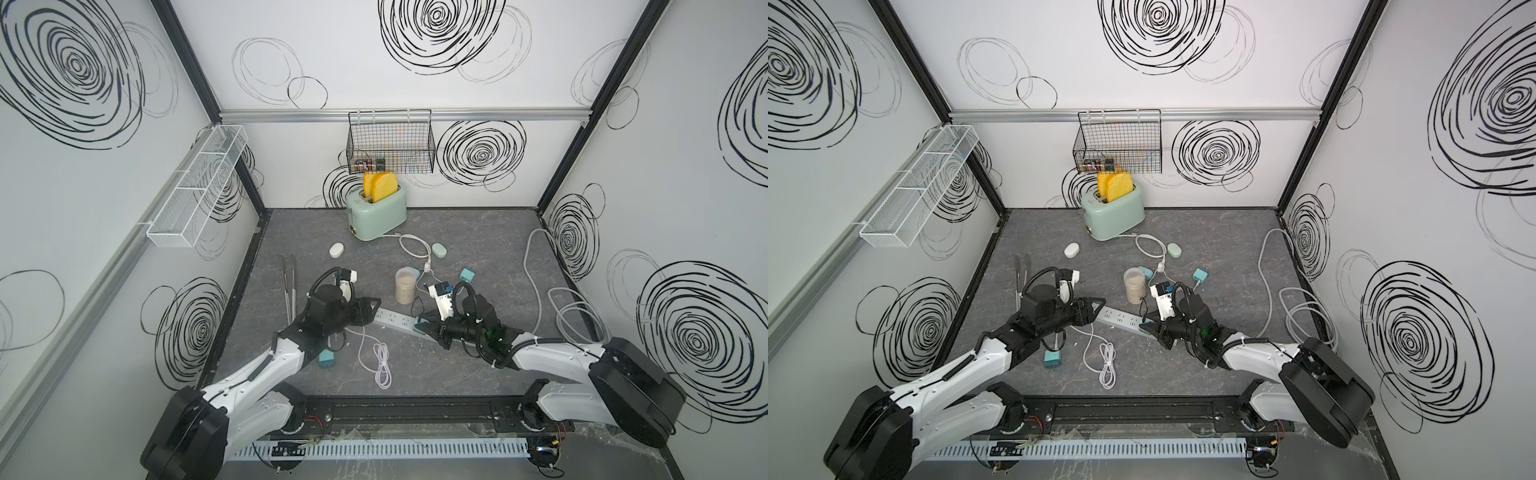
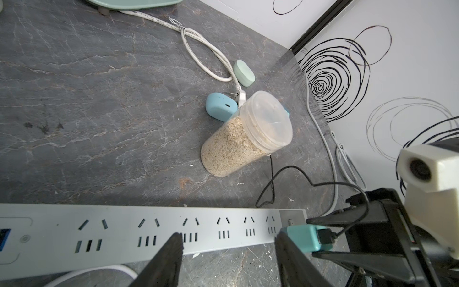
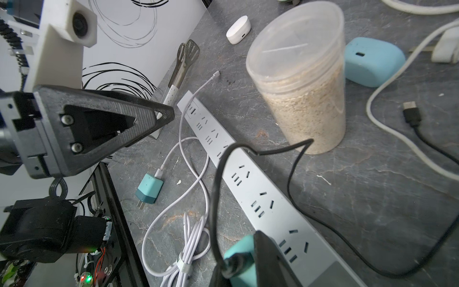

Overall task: Charge the bluetooth headset
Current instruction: Insert the plug into the socket.

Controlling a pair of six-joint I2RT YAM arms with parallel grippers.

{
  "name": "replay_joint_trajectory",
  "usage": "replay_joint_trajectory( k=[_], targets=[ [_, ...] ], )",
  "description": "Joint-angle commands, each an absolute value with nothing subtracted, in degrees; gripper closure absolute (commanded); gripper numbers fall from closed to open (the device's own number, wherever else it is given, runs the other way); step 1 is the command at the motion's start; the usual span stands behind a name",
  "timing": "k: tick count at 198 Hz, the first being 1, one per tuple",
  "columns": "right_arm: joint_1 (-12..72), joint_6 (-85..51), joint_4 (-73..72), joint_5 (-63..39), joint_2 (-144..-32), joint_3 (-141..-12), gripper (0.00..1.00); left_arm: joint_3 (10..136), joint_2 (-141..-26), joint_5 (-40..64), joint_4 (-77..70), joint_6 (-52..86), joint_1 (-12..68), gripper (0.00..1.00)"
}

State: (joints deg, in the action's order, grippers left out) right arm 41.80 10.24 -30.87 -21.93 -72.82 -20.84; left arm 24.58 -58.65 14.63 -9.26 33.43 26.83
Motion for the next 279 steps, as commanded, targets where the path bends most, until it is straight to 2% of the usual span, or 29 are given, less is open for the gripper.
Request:
replay_joint_trajectory(
  k=[1,109,177,279],
  targets=[
    [41.18,11.86,-33.57,-23.0,-72.7,-22.47,0.95,23.46,-57.27,15.62,-8.48,33.18,27.07,0.37],
    [39.73,12.13,-36.31,-25.03,-75.38,-21.68,0.95,27.12,-55.62,25.67,6.78,36.74,27.2,0.45],
    [39.77,11.52,-37.87,-24.72,-77.2,-21.42,0.95,27.03,-54.6,33.92,5.23,36.77,26.07,0.46],
    [40.03,12.09,-39.18,-23.89,-78.44,-19.55,0.94,26.37,-54.63,34.81,3.99,37.0,25.4,0.46]
  ],
)
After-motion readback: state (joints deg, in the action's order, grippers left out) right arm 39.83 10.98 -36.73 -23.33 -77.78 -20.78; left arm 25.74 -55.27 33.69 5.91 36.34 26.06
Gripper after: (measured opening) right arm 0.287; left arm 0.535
